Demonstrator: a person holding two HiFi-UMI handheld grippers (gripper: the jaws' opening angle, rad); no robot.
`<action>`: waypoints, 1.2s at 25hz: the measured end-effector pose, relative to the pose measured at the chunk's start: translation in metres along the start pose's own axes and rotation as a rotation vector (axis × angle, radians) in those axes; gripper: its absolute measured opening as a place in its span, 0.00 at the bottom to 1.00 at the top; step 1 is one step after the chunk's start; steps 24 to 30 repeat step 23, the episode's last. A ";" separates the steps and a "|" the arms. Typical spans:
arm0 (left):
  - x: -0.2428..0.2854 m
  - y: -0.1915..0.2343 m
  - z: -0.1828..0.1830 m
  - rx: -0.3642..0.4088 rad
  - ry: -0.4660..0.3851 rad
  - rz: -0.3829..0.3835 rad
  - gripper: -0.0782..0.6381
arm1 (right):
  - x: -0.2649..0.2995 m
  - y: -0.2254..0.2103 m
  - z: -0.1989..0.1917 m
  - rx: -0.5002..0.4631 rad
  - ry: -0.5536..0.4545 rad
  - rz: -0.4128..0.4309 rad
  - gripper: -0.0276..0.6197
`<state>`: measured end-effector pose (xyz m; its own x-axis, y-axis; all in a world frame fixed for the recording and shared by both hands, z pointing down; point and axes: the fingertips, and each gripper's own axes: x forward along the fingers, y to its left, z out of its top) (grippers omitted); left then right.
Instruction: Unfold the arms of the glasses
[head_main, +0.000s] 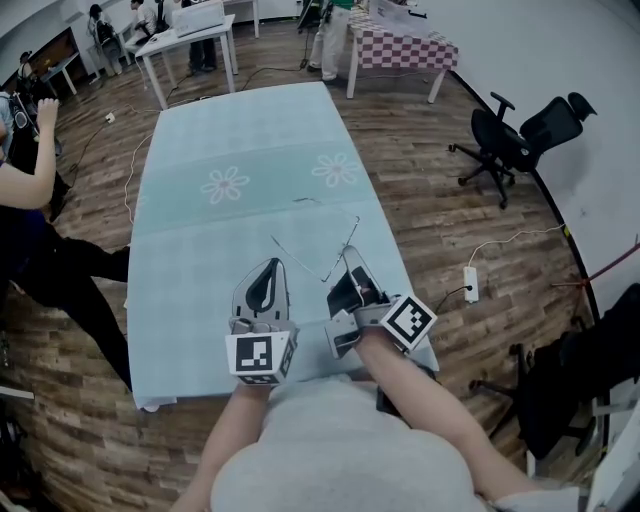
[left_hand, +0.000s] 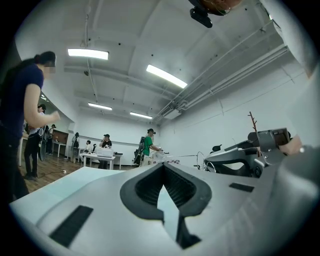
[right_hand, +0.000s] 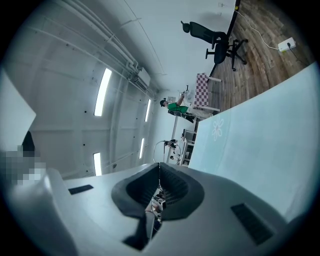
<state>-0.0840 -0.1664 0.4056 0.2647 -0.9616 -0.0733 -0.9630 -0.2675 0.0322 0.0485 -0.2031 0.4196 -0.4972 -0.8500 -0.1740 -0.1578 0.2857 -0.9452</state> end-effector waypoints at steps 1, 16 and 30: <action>0.000 -0.001 -0.001 0.002 0.001 -0.003 0.12 | 0.000 0.000 -0.001 -0.001 0.002 -0.001 0.06; 0.000 -0.002 -0.002 0.006 0.006 -0.005 0.12 | 0.002 -0.002 -0.004 -0.004 0.020 0.002 0.06; -0.001 -0.001 0.001 0.003 0.018 0.004 0.12 | 0.004 0.002 -0.005 0.003 0.021 0.009 0.06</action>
